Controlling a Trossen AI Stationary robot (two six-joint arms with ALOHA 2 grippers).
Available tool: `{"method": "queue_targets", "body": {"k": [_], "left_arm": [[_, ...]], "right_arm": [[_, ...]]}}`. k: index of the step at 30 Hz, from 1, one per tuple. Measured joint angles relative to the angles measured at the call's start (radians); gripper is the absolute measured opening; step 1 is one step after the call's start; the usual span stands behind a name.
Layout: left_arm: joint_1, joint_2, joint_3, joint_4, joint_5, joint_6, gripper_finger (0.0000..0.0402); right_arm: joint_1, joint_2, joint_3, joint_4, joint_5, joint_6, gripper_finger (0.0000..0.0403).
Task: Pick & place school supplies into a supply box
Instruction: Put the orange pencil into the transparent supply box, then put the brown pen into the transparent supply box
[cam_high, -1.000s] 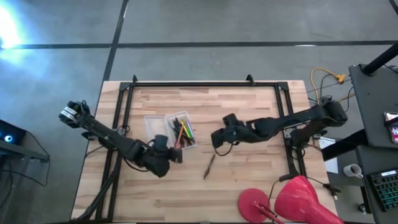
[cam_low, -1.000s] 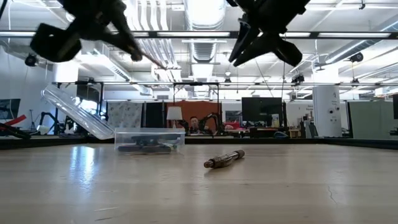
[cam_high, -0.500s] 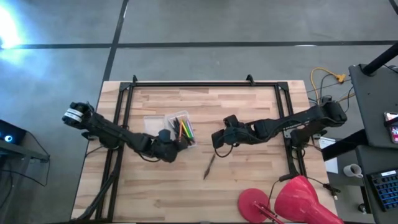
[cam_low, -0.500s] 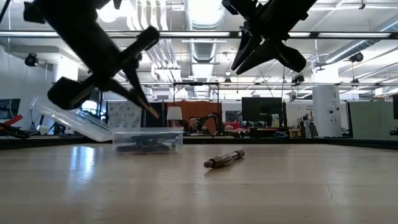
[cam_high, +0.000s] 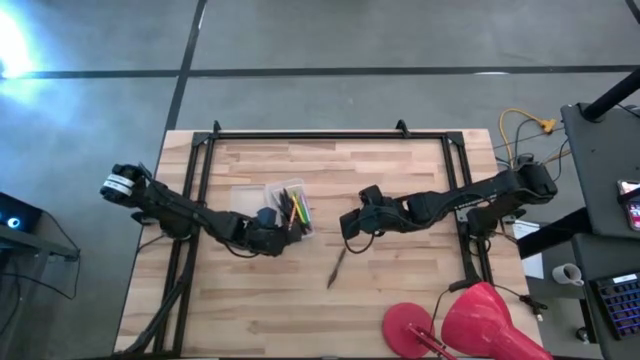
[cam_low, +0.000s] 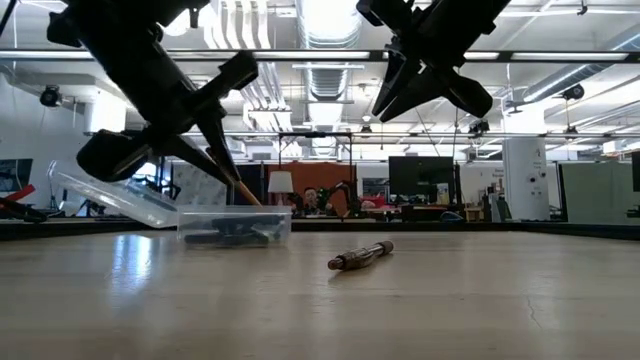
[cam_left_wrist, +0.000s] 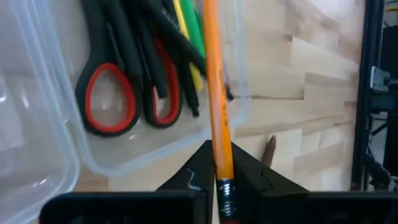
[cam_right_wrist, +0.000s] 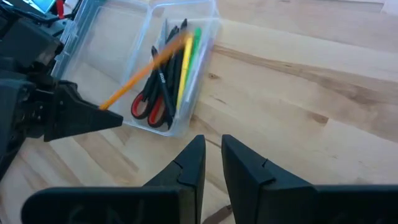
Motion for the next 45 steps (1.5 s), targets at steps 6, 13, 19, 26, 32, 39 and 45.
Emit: {"method": "queue_targets", "body": {"k": [6,13,19,26,32,39,45], "left_arm": [[0.021,0.000,0.013,-0.023,-0.028,0.002,0.0040],[0.020,-0.024,0.050,-0.026,-0.028,0.046,0.0066],[-0.020,-0.074,0.149,-0.044,-0.028,0.323,0.0070],[-0.117,-0.107,0.354,-0.068,-0.018,0.849,0.0070],[-0.184,-0.107,0.511,-0.176,-0.017,1.051,0.0070],[-0.205,-0.107,0.563,-0.235,-0.019,1.009,0.0070],[-0.246,-0.108,0.542,-0.238,-0.019,0.963,0.0070]], "right_arm": [[0.000,0.000,0.000,0.000,-0.001,-0.003,0.0047],[0.004,0.000,-0.005,-0.034,-0.186,-0.106,0.0047],[0.030,0.051,-0.020,-0.030,-0.407,-0.228,0.0047],[0.122,0.183,0.014,-0.034,-0.453,-0.728,0.0047],[0.136,0.284,0.107,-0.094,-0.420,-1.069,0.0051],[0.136,0.409,0.273,-0.213,-0.377,-1.412,0.0116],[0.134,0.502,0.383,-0.283,-0.314,-1.610,0.0180]]}}
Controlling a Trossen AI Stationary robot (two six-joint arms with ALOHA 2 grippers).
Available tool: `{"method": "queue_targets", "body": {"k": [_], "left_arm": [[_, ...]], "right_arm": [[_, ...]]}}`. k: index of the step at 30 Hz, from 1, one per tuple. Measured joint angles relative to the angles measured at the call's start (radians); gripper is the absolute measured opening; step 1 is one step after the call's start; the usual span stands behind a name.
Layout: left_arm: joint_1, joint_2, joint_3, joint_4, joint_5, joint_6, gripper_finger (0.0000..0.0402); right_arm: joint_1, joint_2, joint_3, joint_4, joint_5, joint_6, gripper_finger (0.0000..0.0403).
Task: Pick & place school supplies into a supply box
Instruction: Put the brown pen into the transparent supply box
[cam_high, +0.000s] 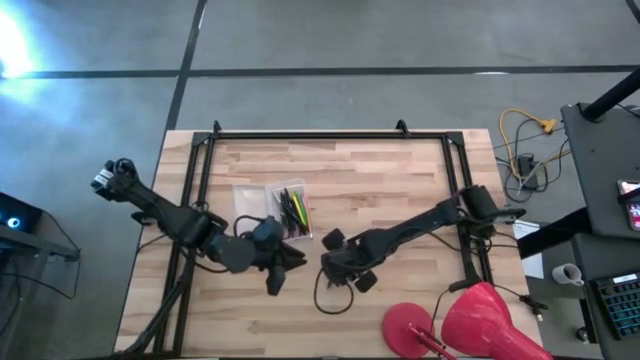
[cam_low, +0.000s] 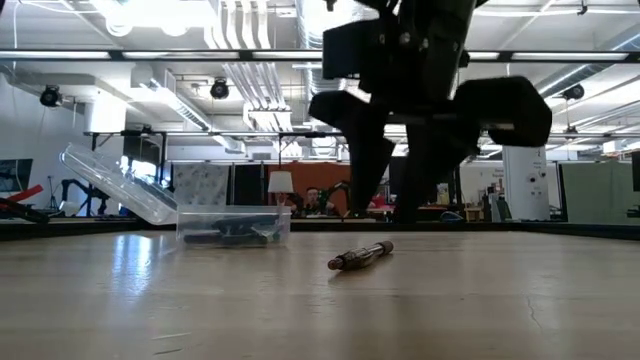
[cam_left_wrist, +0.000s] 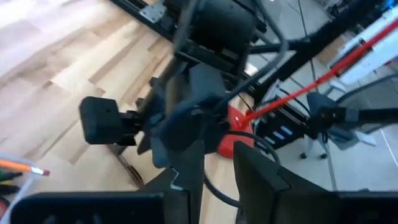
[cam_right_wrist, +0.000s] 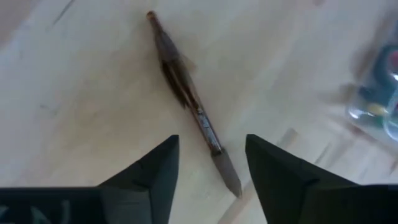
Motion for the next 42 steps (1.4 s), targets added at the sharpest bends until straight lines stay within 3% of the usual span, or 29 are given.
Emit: {"method": "queue_targets", "body": {"k": [5,10,15,21,24,30,35,37,42], "left_arm": [[-0.046,-0.001,-0.001,0.003,-0.013,0.000,0.0070],[-0.078,-0.008,-0.001,0.003,-0.071,-0.023,0.0070],[-0.100,-0.029,-0.001,-0.006,-0.088,-0.030,0.0070],[-0.129,-0.072,-0.002,-0.057,-0.155,-0.052,0.0070],[-0.140,-0.099,-0.002,-0.113,-0.199,-0.085,0.0070],[-0.147,-0.139,-0.002,-0.233,-0.242,-0.152,0.0070],[-0.146,-0.149,-0.002,-0.275,-0.251,-0.161,0.0070],[-0.146,-0.150,-0.004,-0.282,-0.266,-0.162,0.0070],[-0.146,-0.151,-0.008,-0.282,-0.272,-0.171,0.0070]], "right_arm": [[-0.002,0.074,0.041,-0.007,0.000,-0.064,0.0200],[-0.026,0.142,0.090,-0.027,-0.010,-0.037,0.0189],[-0.070,0.177,0.117,-0.087,-0.119,0.049,0.0136],[-0.094,0.180,0.106,-0.097,-0.176,0.113,0.0033],[-0.096,0.173,0.106,-0.116,-0.215,0.180,0.0020],[-0.121,0.113,0.084,-0.131,-0.482,0.476,0.0016],[-0.166,-0.008,0.078,0.206,-0.514,0.841,0.0015],[-0.212,-0.016,0.073,0.350,-0.472,1.020,0.0015],[-0.322,-0.004,0.070,0.520,-0.174,1.404,0.0017]]}}
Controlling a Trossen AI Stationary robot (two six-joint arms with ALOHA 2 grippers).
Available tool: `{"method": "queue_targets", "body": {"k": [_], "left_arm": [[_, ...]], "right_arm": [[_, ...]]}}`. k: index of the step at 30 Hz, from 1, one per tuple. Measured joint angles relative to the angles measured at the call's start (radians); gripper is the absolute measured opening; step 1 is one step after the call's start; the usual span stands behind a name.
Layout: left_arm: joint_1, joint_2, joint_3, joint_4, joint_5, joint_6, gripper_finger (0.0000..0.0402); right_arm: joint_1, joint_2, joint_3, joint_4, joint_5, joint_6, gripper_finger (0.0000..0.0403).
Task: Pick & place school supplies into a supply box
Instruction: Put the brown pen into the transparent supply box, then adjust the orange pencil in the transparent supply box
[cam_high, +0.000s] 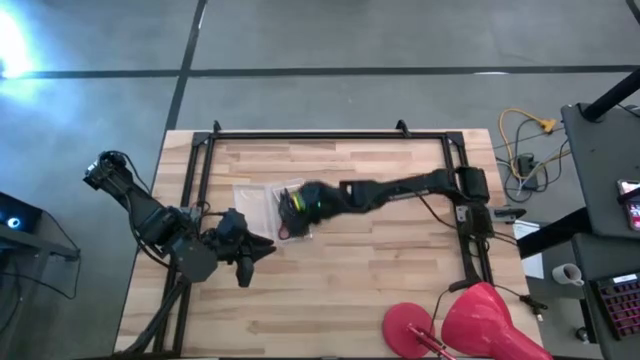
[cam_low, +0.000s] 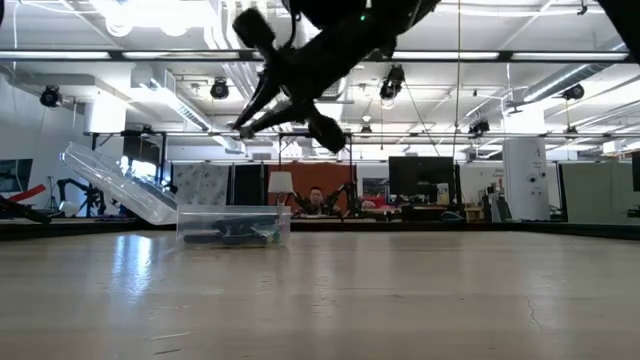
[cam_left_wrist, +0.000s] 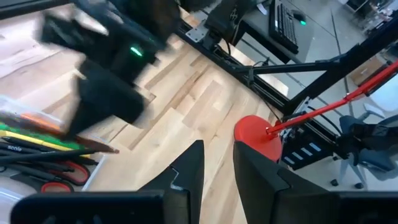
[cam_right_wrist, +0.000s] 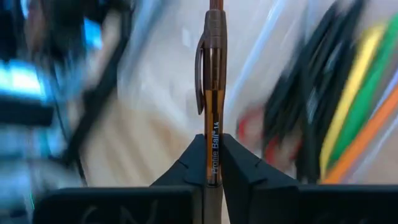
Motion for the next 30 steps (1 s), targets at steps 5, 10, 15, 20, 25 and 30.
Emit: {"method": "queue_targets", "body": {"k": [5,10,15,20,25,30], "left_arm": [[0.000,0.000,-0.001,-0.002,0.000,-0.009,0.0070],[0.000,-0.001,-0.001,-0.006,-0.001,-0.009,0.0070],[0.000,-0.001,-0.003,-0.007,-0.001,-0.007,0.0070],[0.000,-0.001,-0.003,-0.007,-0.001,-0.006,0.0070],[0.000,-0.001,-0.003,-0.007,-0.001,0.001,0.0070],[0.000,-0.001,-0.005,-0.007,-0.001,0.022,0.0070]], "right_arm": [[-0.073,0.054,-0.002,0.054,0.031,0.081,0.0046],[-0.082,0.068,0.008,0.013,0.001,0.175,0.0081],[-0.082,0.072,0.004,-0.008,-0.071,0.080,0.0108],[-0.073,-0.003,0.009,-0.201,-0.114,-0.352,0.0125],[-0.025,-0.042,0.007,-0.432,-0.113,-0.781,0.0126],[0.058,-0.018,0.005,-0.494,-0.115,-1.084,0.0111]]}}
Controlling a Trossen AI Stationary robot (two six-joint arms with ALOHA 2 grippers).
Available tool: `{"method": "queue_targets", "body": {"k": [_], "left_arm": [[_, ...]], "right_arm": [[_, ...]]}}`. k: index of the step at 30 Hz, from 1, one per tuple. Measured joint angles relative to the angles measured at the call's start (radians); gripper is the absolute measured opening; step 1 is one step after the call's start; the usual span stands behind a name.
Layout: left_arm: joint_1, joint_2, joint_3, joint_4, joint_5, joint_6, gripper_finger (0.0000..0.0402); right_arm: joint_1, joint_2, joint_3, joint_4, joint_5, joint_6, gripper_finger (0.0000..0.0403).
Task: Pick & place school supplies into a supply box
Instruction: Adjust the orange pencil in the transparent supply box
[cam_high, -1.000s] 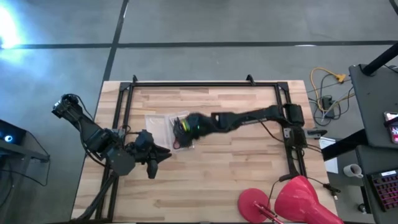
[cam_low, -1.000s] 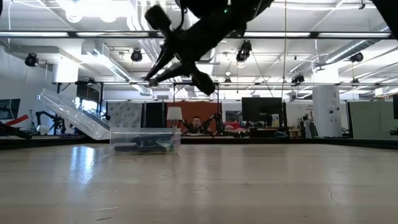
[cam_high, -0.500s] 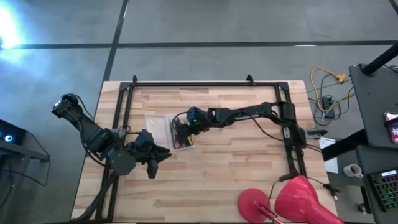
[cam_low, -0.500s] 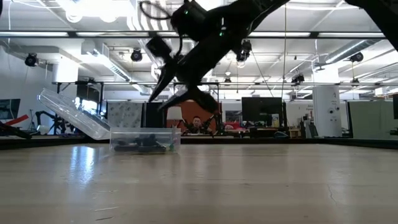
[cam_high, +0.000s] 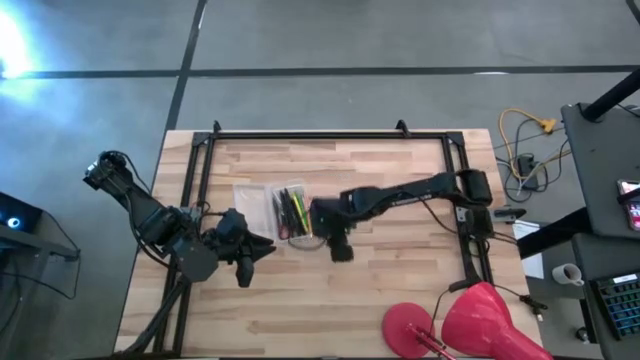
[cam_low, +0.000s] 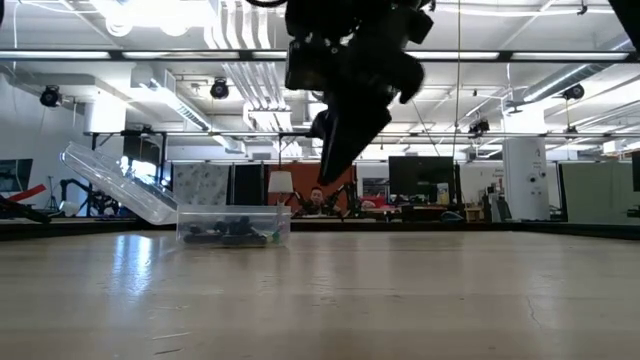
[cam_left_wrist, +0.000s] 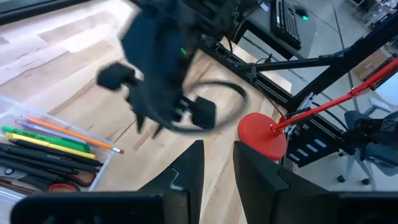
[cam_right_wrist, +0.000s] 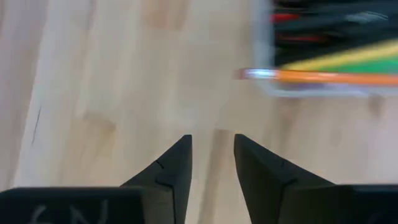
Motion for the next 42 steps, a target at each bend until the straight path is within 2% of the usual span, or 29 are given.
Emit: {"method": "queue_targets", "body": {"k": [3,7,11,21,35,42], "left_arm": [[0.001,-0.001,0.001,-0.008,0.000,0.000,0.0070],[0.002,-0.005,-0.003,-0.009,0.000,0.000,0.0070],[0.002,-0.005,-0.004,-0.008,0.000,0.000,0.0070],[0.002,-0.005,-0.004,-0.006,-0.021,0.000,0.0070],[0.002,-0.006,-0.004,-0.007,-0.023,-0.012,0.0070],[0.002,-0.006,-0.004,-0.006,-0.022,-0.015,0.0070]], "right_arm": [[0.042,0.010,-0.001,0.026,0.000,-0.073,0.0101],[0.059,0.023,0.000,0.074,0.023,-0.087,0.0089],[0.038,0.032,0.000,0.114,0.080,-0.084,0.0083],[0.005,0.071,0.001,0.134,0.074,-0.083,0.0081],[-0.015,0.127,0.080,0.260,0.104,0.056,0.0082],[-0.040,0.173,0.154,0.243,0.144,0.076,0.0082]]}}
